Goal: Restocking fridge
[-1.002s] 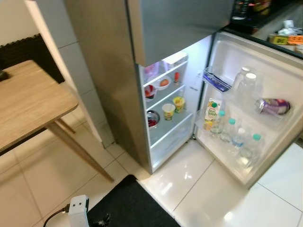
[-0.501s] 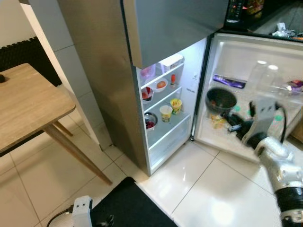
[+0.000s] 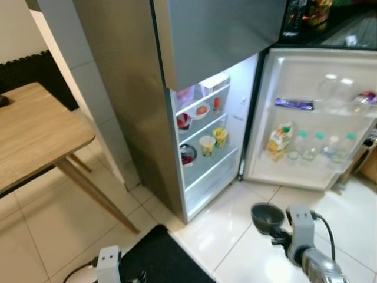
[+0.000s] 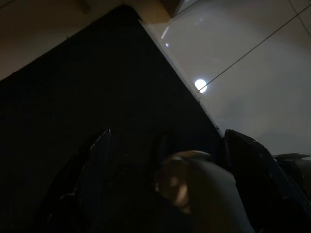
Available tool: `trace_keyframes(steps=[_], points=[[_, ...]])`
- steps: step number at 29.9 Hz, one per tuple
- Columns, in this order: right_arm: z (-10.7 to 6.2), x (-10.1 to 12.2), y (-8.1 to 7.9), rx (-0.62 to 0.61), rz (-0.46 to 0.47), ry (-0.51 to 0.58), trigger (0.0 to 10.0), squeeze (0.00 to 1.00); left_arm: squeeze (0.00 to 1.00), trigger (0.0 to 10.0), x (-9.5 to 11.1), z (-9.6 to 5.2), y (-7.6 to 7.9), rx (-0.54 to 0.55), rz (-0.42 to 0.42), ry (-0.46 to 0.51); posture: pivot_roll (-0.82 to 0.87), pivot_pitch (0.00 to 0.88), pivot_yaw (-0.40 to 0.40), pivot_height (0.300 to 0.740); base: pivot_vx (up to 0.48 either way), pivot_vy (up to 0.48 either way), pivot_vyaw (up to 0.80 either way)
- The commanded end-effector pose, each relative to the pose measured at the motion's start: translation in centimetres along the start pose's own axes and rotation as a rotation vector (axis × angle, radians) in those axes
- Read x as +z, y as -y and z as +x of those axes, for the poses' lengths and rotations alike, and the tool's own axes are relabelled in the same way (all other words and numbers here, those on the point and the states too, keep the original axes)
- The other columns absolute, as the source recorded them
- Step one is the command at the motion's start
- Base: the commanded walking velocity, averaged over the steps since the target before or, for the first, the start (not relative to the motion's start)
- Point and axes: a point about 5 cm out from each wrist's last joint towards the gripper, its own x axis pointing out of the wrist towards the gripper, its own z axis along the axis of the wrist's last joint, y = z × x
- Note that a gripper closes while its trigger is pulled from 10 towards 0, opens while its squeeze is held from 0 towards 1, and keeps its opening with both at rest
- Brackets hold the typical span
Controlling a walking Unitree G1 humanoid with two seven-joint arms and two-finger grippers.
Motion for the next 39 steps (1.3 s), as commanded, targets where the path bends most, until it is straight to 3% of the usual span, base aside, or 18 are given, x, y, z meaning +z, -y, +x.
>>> trace_keyframes(steps=[1, 16, 32, 39], points=[[-0.4, -1.1, 0.3, -0.024, 0.005, -0.011, 10.0, 0.0, 0.0, 10.0, -0.9, -0.2, 0.0, 0.016, 0.01, -0.036, -0.13, 0.0, 0.013, 0.74, 0.0, 0.0, 0.77], [-2.5, -6.6, 1.1, -0.106, 0.037, -0.209, 10.0, 0.0, 0.0, 10.0, -0.9, 0.1, 0.4, 0.03, 0.012, -0.042, -0.12, 0.0, -0.001, 0.74, 0.0, 0.0, 0.77], [-2.6, -6.7, 1.3, -0.142, 0.042, -0.206, 10.0, 0.0, 0.0, 10.0, -1.5, 0.2, 1.0, 0.019, -0.005, -0.072, -0.1, 0.0, -0.015, 0.74, 0.0, 0.0, 0.74], [-2.7, -7.0, 1.5, -0.176, 0.04, -0.225, 10.0, 0.0, 0.0, 10.0, -2.3, -0.1, 0.8, 0.028, -0.019, -0.1, -0.1, 0.0, -0.015, 0.74, 0.0, -0.401, 0.0]])
